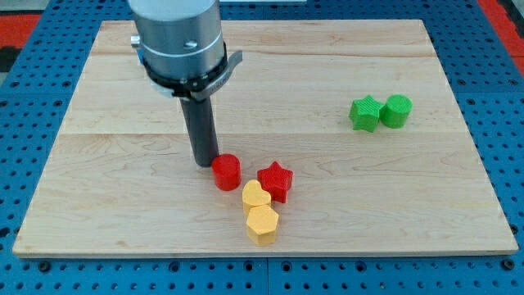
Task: Nudge the blue triangle down
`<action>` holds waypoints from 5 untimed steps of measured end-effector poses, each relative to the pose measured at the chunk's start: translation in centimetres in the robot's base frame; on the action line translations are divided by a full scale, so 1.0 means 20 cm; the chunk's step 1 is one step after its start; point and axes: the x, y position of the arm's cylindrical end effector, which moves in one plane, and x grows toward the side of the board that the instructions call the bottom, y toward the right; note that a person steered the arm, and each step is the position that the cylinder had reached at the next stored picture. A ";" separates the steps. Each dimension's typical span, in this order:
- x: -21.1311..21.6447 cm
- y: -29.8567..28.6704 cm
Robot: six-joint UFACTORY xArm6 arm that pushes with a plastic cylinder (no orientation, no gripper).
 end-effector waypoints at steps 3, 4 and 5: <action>0.08 -0.07; -0.04 -0.09; -0.11 -0.05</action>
